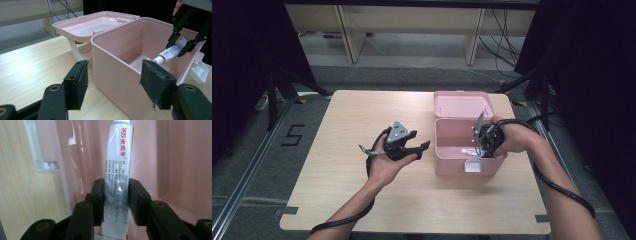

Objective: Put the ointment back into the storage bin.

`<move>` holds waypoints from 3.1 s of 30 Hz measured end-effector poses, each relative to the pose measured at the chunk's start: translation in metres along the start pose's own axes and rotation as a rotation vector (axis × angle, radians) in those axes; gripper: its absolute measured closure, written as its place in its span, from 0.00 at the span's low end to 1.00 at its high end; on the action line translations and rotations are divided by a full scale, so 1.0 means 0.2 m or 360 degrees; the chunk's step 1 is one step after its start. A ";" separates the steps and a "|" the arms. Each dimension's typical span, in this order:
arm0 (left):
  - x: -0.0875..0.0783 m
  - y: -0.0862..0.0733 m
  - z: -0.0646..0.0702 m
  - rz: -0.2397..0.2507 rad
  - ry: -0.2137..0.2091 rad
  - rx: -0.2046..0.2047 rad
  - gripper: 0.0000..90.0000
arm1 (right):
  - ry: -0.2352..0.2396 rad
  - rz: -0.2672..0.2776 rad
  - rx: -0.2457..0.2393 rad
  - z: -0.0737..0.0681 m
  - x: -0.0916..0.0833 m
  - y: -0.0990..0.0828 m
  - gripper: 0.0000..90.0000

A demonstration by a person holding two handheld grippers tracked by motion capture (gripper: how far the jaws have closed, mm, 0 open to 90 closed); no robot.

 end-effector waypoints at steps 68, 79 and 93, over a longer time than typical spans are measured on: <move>0.09 0.05 -0.07 0.0008 -0.0020 -0.0122 0.47 | -0.0076 0.0426 0.0562 0.16 -0.17 0.01 0.91; 0.16 0.09 -0.04 -0.0054 -0.0081 -0.0138 0.58 | -0.0162 0.0641 0.1012 0.32 -0.25 -0.06 0.91; 0.19 0.11 -0.02 -0.0102 -0.0085 -0.0131 0.64 | -0.0297 0.0761 0.1217 0.41 -0.27 -0.08 0.84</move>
Point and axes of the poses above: each handheld gripper's, and its own axes: x roughly forward along the jaws, y roughly out of its top, z roughly to its right, the point moved 8 cm from there along x, roughly forward along the jaws, and after that the axes turned 11 degrees about x, right-handed, at the moved point
